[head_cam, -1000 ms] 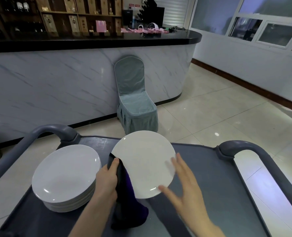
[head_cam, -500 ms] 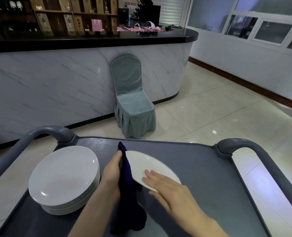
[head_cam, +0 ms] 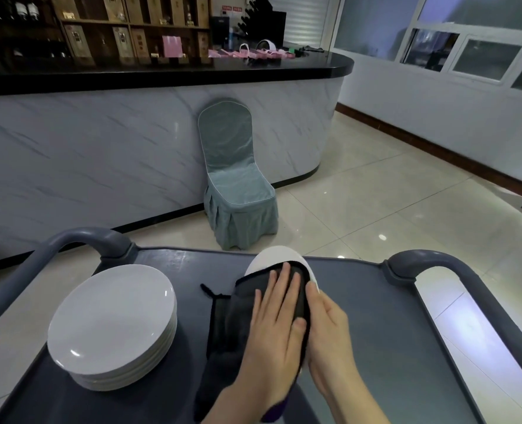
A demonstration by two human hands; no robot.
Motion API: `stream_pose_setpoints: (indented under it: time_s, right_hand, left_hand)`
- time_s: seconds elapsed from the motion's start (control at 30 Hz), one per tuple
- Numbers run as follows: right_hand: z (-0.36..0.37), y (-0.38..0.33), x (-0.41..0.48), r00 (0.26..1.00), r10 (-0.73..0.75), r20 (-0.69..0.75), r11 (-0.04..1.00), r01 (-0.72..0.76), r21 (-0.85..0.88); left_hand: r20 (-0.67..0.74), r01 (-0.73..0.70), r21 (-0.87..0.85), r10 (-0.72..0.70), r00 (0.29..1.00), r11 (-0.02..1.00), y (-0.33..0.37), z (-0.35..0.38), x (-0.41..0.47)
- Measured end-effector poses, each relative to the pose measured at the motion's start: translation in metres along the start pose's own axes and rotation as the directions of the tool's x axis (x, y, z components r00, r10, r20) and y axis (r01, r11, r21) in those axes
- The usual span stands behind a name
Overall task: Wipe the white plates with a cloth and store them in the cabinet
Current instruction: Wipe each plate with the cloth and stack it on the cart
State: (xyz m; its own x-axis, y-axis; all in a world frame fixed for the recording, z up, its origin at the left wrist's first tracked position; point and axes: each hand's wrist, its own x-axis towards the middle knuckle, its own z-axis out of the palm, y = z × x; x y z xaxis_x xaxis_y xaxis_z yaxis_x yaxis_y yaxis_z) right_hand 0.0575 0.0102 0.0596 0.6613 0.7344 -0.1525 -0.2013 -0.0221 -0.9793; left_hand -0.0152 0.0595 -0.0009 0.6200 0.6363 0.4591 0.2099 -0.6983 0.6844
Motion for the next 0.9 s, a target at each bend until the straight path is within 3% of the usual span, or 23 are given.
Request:
stream_pose_setpoints:
  time_s: [0.2,0.37,0.43,0.63,0.7,0.8,0.9]
  right_hand:
    - [0.001,0.005,-0.014,0.999,-0.040,-0.022,0.994,0.038,-0.102]
    - [0.001,-0.004,-0.005,0.998,-0.051,-0.037,0.998,0.050,-0.024]
    - [0.002,-0.004,-0.004,0.999,-0.031,-0.024,0.999,0.031,-0.006]
    - [-0.008,0.003,-0.017,0.999,0.050,-0.001,0.998,-0.050,-0.043]
    - [-0.019,-0.002,-0.016,0.998,0.060,0.008,0.998,-0.060,-0.015]
    - [-0.034,-0.011,-0.009,0.996,0.082,0.044,0.996,-0.082,0.017]
    - [-0.034,-0.014,-0.004,0.989,0.124,0.083,0.992,-0.121,-0.036]
  left_hand:
    - [-0.024,0.227,-0.321,-0.248,0.969,0.919,-0.009,-0.020,0.022]
    - [0.024,-0.062,-0.133,0.065,0.998,0.989,0.004,-0.010,-0.001]
    - [0.045,-0.067,-0.117,0.072,0.996,0.991,0.004,-0.008,-0.002]
    - [0.082,0.237,-0.298,-0.222,0.972,0.925,-0.028,-0.033,0.027]
    - [0.102,0.264,-0.317,-0.244,0.964,0.911,-0.041,-0.040,0.024]
    - [0.120,0.180,-0.226,-0.156,0.980,0.957,-0.043,-0.040,0.011]
    - [0.163,-0.002,-0.105,0.020,0.986,0.994,-0.034,-0.036,0.011]
